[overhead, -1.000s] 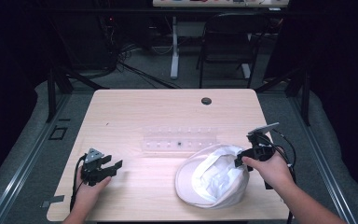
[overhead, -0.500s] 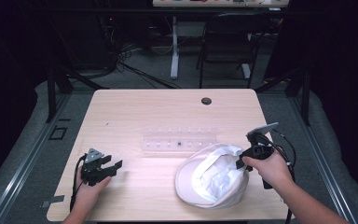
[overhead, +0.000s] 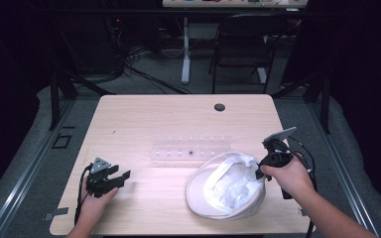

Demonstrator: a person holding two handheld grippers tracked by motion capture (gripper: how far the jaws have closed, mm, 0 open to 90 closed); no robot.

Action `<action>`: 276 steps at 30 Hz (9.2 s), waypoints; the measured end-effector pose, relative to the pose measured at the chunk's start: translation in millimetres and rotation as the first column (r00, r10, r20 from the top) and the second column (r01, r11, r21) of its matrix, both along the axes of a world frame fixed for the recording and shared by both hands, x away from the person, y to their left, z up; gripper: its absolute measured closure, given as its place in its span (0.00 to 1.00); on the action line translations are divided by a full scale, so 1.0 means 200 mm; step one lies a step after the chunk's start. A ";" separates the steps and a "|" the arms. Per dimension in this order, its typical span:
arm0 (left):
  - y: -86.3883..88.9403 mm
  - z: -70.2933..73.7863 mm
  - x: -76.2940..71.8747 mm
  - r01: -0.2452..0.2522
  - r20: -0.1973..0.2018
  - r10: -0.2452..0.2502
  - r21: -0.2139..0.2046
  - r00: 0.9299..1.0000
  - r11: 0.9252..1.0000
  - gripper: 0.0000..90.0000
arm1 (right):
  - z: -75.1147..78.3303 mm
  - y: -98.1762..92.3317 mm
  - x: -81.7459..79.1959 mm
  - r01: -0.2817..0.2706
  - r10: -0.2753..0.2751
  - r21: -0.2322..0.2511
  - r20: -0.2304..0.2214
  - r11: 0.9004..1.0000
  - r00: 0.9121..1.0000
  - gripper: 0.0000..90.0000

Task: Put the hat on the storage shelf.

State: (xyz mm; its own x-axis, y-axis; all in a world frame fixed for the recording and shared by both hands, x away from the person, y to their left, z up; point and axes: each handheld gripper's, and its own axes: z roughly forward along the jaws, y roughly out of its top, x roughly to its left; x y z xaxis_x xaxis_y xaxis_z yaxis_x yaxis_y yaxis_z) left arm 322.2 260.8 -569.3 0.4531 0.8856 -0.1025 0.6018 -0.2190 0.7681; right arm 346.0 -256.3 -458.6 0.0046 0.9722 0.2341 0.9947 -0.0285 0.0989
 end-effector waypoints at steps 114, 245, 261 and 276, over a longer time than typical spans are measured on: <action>-0.04 0.02 -0.02 0.031 0.027 -0.031 -0.006 0.999 1.000 0.49 | 0.63 0.11 0.09 -0.049 0.018 0.729 0.049 0.683 0.999 0.91; -0.88 0.28 0.19 0.450 0.263 -0.422 -0.055 0.868 0.891 0.93 | 0.66 0.45 0.59 -0.003 -0.087 0.706 0.092 0.708 0.992 0.90; -0.83 0.21 0.16 0.408 0.280 -0.368 -0.098 0.887 0.908 0.93 | 0.62 0.58 0.59 -0.048 -0.024 0.678 0.096 0.734 0.995 0.88; -0.77 0.14 0.15 0.346 0.246 -0.313 -0.104 0.917 0.933 0.94 | 0.66 0.52 0.56 -0.082 -0.039 0.676 0.161 0.732 0.986 0.72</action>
